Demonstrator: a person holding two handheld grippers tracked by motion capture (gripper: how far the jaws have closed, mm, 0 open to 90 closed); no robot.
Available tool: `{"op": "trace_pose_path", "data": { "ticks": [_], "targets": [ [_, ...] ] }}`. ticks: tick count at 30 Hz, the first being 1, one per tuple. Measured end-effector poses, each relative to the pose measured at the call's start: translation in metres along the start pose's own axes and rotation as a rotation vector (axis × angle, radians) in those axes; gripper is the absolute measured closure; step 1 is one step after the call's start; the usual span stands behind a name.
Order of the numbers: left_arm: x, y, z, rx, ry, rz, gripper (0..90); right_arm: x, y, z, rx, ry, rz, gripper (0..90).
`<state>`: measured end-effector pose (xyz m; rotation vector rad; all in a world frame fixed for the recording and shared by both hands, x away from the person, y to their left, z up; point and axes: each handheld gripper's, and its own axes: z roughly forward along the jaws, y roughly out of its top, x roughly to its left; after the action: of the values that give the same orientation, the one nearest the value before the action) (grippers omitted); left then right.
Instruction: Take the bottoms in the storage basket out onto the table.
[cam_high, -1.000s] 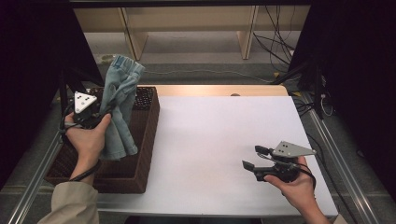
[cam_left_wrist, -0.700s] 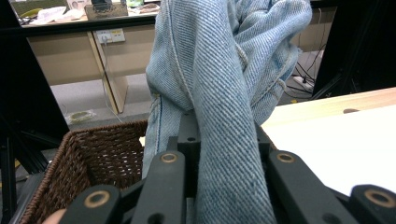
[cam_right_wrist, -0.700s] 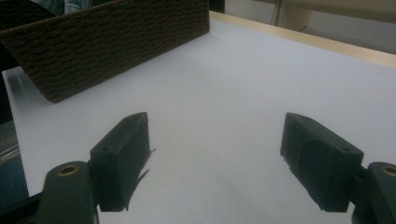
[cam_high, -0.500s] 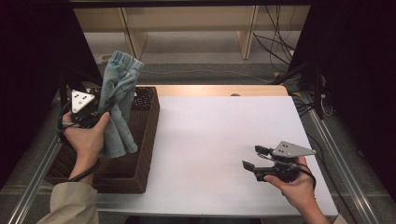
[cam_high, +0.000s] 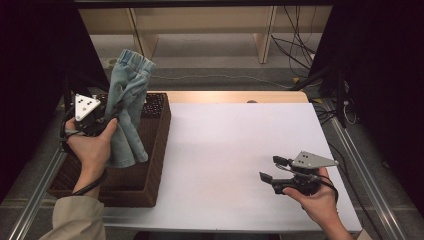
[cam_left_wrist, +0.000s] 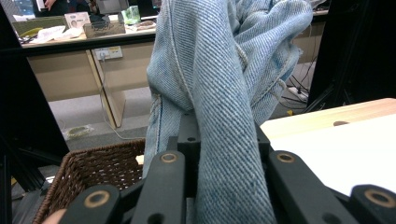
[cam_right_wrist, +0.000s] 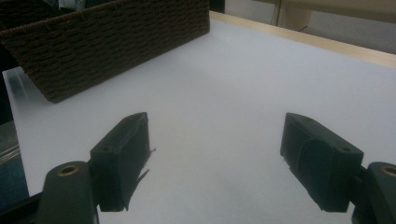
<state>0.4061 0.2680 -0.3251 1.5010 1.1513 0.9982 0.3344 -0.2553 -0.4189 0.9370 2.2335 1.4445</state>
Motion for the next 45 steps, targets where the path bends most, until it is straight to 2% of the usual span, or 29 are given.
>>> {"op": "trace_pose_path", "data": {
  "ticks": [45],
  "targets": [
    [-0.019, 0.023, -0.017, -0.090, -0.053, 0.027, 75.1, 0.000, 0.000, 0.000, 0.001, 0.000, -0.003, 25.0]
  ]
}}
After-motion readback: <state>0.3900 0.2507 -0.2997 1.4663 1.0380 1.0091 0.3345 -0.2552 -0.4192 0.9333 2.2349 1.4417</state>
